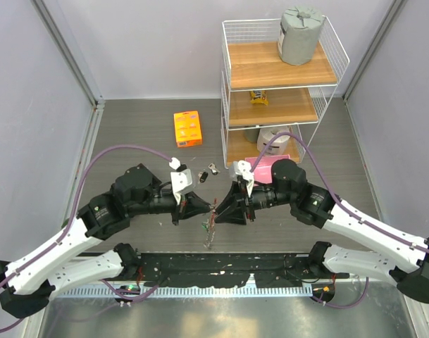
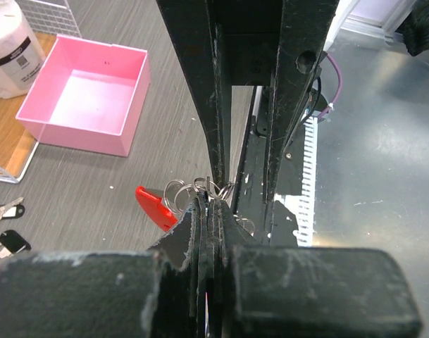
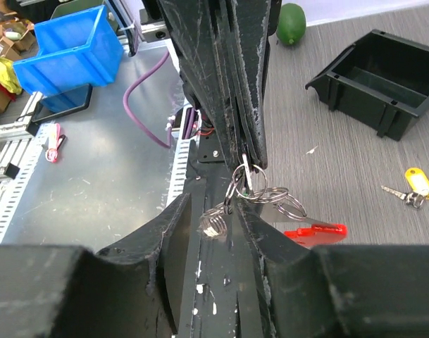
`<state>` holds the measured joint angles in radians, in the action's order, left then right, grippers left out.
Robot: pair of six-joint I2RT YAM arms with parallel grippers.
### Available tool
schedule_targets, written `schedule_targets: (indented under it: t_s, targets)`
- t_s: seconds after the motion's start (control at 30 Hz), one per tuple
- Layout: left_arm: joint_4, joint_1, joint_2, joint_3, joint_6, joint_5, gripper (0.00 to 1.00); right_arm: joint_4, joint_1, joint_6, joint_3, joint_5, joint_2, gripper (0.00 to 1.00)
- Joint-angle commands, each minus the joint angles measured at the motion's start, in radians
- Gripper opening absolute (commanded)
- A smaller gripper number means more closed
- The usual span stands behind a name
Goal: Remove the keys from the keyring
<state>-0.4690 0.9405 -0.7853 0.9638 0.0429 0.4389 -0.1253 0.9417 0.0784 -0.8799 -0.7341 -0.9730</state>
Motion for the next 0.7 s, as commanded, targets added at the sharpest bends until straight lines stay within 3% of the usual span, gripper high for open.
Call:
schedule_targets:
  t_s: [0.0, 0.23, 0.3, 0.37, 0.4, 0.67]
  targets:
    - [0.092, 0.001, 0.026, 0.015, 0.002, 0.029, 0.0, 0.119, 0.009, -0.012, 0.03, -0.027, 0.046, 0.36]
    - [0.121, 0.001, 0.029, 0.016, 0.032, 0.057, 0.0, 0.184, 0.008, -0.029, 0.047, -0.033, 0.06, 0.35]
    - [0.132, 0.001, 0.024, 0.012, 0.041, 0.064, 0.0, 0.2, 0.008, -0.029, 0.051, -0.036, 0.062, 0.32]
    - [0.138, 0.001, 0.026, 0.009, 0.049, 0.066, 0.0, 0.213, 0.008, -0.025, 0.053, -0.033, 0.063, 0.21]
    - [0.141, 0.001, 0.026, 0.01, 0.049, 0.067, 0.0, 0.214, 0.008, -0.025, 0.053, -0.033, 0.062, 0.09]
    - [0.115, 0.001, 0.029, 0.004, -0.014, 0.035, 0.0, 0.179, 0.008, 0.092, 0.018, -0.083, 0.013, 0.05]
